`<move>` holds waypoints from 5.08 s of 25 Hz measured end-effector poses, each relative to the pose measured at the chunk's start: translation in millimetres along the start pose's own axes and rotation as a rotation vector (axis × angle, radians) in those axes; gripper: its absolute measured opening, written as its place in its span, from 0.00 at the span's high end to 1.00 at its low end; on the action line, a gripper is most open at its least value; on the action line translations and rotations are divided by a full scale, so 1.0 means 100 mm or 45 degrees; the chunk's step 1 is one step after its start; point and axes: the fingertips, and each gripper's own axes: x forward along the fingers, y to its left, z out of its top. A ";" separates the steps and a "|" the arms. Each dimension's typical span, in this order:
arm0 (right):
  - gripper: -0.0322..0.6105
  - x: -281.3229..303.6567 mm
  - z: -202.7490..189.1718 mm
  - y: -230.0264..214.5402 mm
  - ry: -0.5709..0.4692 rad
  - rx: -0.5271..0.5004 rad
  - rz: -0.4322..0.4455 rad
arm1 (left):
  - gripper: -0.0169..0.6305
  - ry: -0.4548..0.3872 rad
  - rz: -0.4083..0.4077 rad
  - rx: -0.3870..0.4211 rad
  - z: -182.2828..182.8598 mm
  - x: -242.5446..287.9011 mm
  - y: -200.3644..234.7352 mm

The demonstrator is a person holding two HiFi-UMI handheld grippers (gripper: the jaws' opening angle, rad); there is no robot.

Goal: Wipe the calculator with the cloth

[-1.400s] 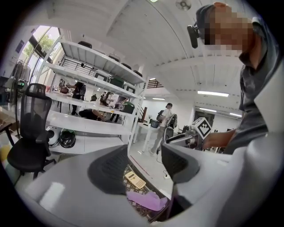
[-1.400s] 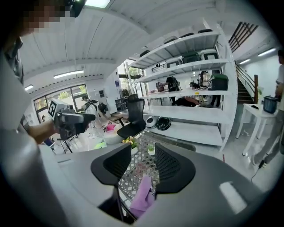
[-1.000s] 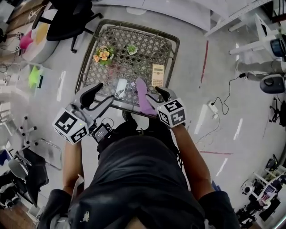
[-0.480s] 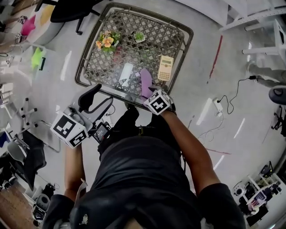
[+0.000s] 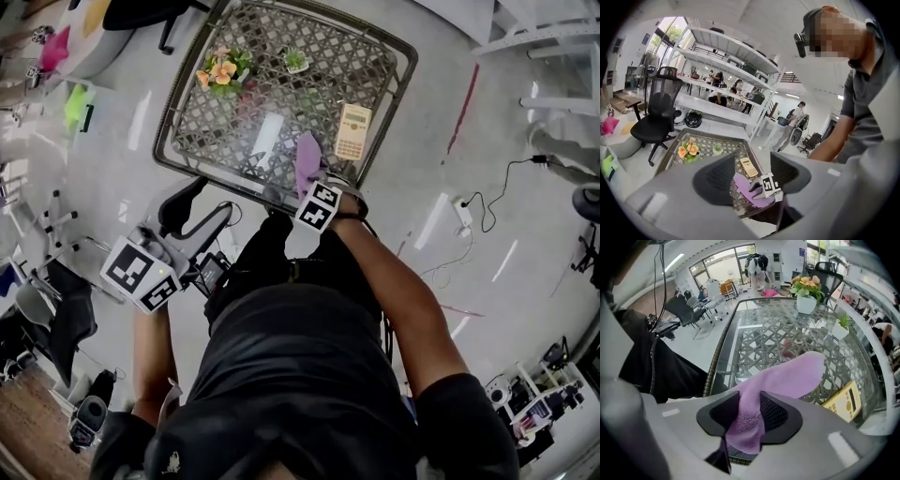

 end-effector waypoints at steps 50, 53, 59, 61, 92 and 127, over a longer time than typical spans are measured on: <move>0.86 -1.20 -0.80 -2.54 -0.830 1.731 -0.406 | 0.54 0.108 -0.038 -0.060 0.02 0.61 0.21; 0.86 -1.16 -0.71 -2.48 -0.841 1.722 -0.401 | 0.53 0.105 -0.032 -0.065 0.03 0.58 0.22; 0.86 -1.07 -0.46 -2.39 -0.829 1.653 -0.368 | 0.53 0.096 -0.018 -0.075 -0.03 0.51 0.25; 0.86 -1.03 -0.36 -2.36 -0.819 1.620 -0.352 | 0.54 0.092 -0.013 -0.077 -0.04 0.48 0.27; 0.86 -0.80 -0.08 -2.02 -0.228 0.165 -0.406 | 0.54 0.047 0.086 -0.102 -0.07 0.27 0.55; 0.86 -0.85 -0.36 -1.89 -0.677 1.443 -0.204 | 0.54 0.075 0.040 -0.065 -0.05 0.44 0.34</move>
